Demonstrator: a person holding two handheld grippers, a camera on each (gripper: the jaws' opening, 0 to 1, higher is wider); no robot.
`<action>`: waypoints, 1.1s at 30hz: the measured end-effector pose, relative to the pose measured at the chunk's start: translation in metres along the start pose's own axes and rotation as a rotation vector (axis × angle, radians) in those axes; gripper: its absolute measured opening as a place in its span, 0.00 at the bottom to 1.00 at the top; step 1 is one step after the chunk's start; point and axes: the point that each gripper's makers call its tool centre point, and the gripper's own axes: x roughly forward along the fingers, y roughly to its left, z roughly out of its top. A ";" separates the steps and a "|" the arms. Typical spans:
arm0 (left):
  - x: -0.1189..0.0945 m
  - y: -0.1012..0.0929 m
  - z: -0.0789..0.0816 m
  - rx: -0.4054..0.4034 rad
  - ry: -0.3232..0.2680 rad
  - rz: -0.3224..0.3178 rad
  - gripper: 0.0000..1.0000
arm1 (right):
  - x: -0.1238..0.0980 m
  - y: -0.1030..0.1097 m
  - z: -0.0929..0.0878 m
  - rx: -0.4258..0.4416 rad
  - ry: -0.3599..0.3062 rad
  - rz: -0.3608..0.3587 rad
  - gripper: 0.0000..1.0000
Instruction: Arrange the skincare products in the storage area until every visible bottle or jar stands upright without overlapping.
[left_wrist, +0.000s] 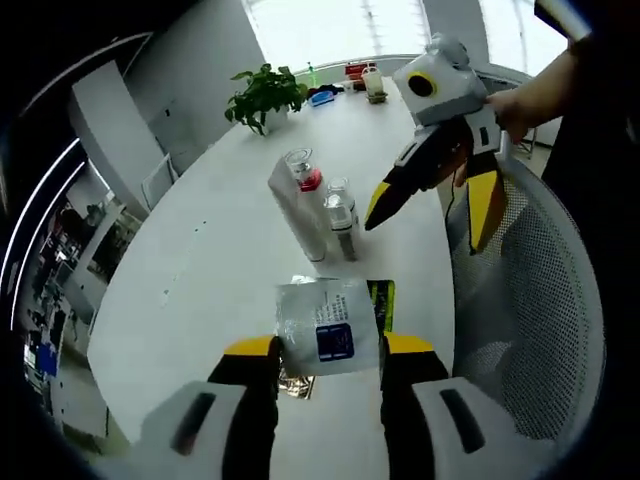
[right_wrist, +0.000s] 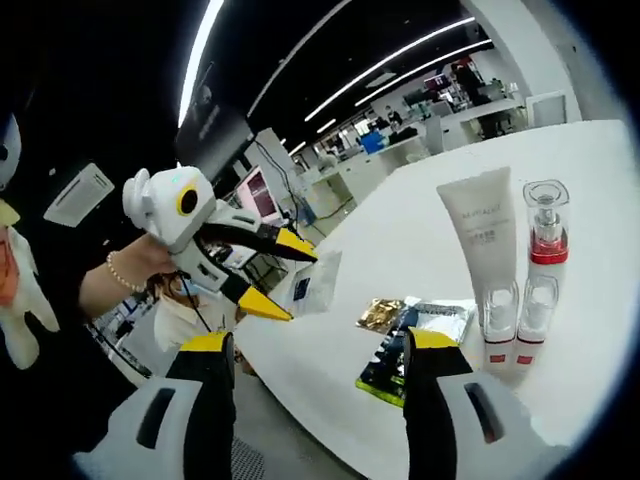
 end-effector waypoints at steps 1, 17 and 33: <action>-0.001 -0.002 -0.001 0.006 0.005 -0.003 0.37 | 0.002 0.001 0.000 0.003 0.000 0.006 0.65; -0.010 -0.033 0.010 0.082 0.005 -0.091 0.37 | 0.021 0.011 -0.006 0.151 0.029 0.145 0.36; -0.011 -0.043 0.020 0.107 -0.040 -0.134 0.37 | 0.022 0.019 -0.006 0.330 -0.045 0.241 0.02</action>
